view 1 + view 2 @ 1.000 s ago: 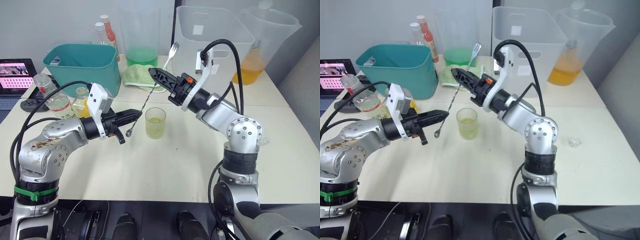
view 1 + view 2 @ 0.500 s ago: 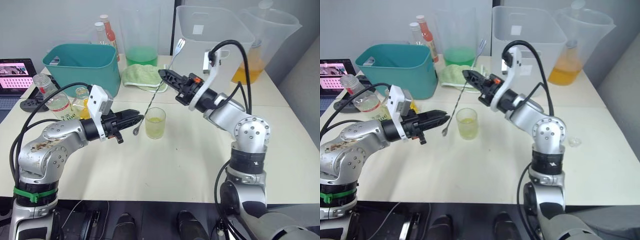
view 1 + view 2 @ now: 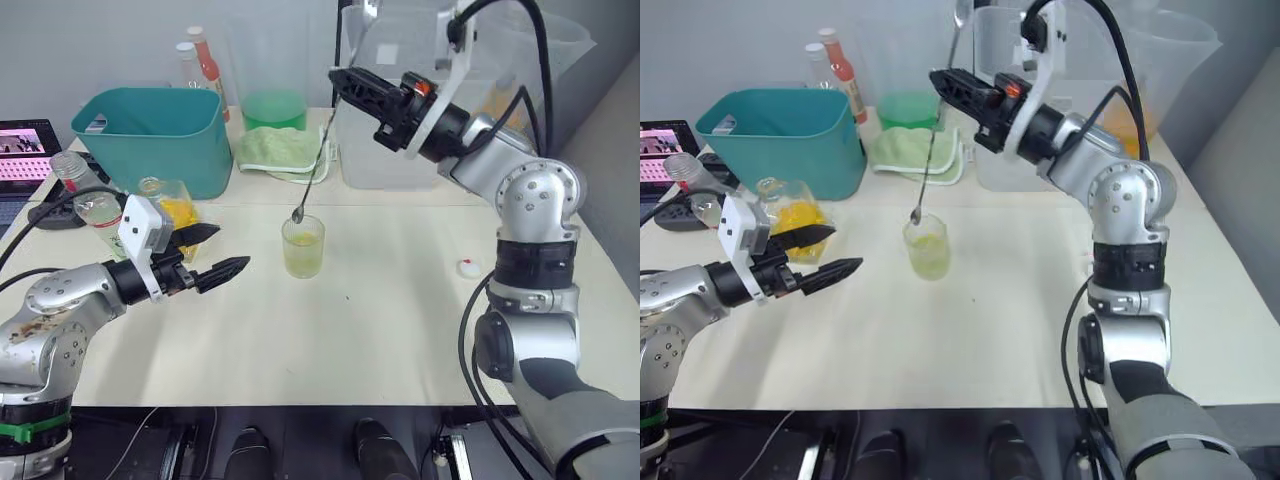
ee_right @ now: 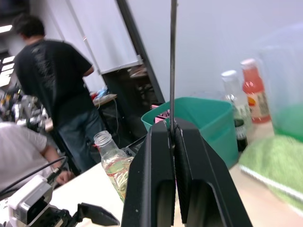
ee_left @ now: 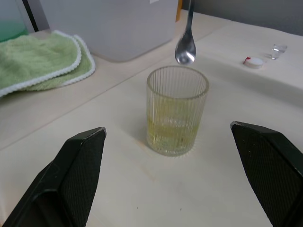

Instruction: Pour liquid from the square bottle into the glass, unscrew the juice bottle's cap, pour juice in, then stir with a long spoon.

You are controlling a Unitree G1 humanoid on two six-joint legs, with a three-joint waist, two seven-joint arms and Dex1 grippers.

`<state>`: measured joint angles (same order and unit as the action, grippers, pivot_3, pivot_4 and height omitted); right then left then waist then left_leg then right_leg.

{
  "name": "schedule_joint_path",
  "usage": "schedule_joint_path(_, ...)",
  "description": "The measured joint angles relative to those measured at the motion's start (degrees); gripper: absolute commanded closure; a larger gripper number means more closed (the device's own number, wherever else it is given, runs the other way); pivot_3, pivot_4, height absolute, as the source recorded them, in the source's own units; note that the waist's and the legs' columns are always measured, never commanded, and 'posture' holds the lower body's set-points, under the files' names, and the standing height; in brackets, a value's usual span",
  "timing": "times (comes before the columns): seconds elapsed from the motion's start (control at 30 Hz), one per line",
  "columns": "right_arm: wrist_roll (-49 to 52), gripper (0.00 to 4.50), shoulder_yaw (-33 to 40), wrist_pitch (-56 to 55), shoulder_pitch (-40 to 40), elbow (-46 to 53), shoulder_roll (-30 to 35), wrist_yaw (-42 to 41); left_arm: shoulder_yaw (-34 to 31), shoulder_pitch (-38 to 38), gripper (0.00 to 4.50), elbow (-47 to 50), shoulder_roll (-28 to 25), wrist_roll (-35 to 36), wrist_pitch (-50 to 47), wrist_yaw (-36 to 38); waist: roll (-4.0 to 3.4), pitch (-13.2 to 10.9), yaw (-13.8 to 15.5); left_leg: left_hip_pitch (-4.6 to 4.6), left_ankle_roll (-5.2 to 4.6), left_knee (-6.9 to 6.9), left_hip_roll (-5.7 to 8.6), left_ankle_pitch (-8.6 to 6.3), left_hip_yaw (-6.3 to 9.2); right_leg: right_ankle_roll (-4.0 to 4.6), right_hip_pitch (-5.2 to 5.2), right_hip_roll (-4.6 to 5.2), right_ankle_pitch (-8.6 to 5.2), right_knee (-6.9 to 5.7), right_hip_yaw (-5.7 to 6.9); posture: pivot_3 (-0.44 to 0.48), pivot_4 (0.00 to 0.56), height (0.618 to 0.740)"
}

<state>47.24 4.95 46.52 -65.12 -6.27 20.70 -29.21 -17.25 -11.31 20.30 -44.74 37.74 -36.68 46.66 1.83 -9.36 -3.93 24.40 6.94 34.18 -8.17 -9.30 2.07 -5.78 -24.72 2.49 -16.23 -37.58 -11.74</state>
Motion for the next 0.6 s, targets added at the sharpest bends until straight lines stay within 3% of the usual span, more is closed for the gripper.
schedule_joint_path(0.2,-8.46,4.50,-6.16,-3.81,2.65,-1.40,0.82,-6.79,-0.10,5.51,0.02,3.66,1.54,0.14,1.31,-0.90,0.00,0.00,0.08,0.35,0.18,0.01,0.00,0.10,0.00,0.01,-0.39,0.01,0.00,-0.13,0.00,0.000,0.150,0.717)
schedule_joint_path(0.6,-17.49,4.50,-11.44,-9.23,7.56,0.99,0.57,-13.46,1.41,6.36,0.02,3.97,2.31,0.57,1.65,-1.12,-0.02,-0.01,0.07,0.34,0.22,0.00,0.00,0.13,0.00,0.02,-0.40,0.00,0.00,-0.18,0.00,0.000,0.150,0.717)
